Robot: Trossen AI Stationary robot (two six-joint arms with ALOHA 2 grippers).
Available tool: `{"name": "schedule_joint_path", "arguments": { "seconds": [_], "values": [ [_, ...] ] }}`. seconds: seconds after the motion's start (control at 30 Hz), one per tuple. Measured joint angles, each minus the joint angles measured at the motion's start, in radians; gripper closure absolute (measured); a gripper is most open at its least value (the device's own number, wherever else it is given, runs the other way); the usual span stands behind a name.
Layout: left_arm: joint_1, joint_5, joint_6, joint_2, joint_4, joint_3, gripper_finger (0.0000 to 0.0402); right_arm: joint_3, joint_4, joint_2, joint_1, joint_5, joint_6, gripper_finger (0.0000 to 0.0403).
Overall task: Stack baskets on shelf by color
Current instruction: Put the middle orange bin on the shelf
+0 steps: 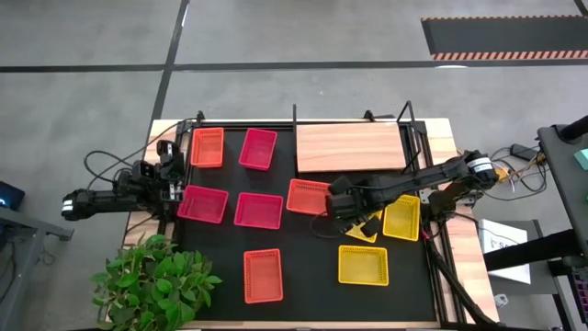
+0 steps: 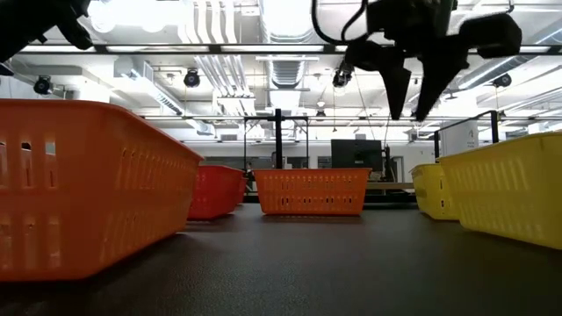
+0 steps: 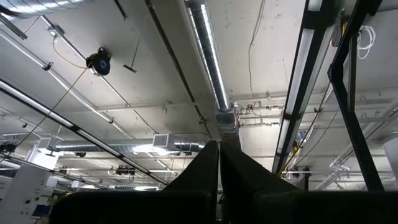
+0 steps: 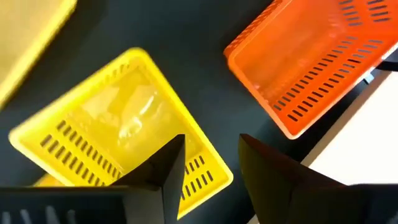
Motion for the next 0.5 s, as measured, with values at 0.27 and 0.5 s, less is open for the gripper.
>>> {"name": "schedule_joint_path", "arguments": {
  "seconds": [0.27, 0.5],
  "values": [
    [0.0, 0.0, -0.002, 0.001, 0.001, 0.0, 0.0402, -0.055, 0.004, -0.005, -0.011, -0.002, -0.072, 0.0243],
    [0.0, 0.0, 0.001, 0.001, 0.0, 0.0, 0.0402, -0.067, 0.027, -0.006, -0.024, -0.02, -0.113, 0.0253]
  ]
}}
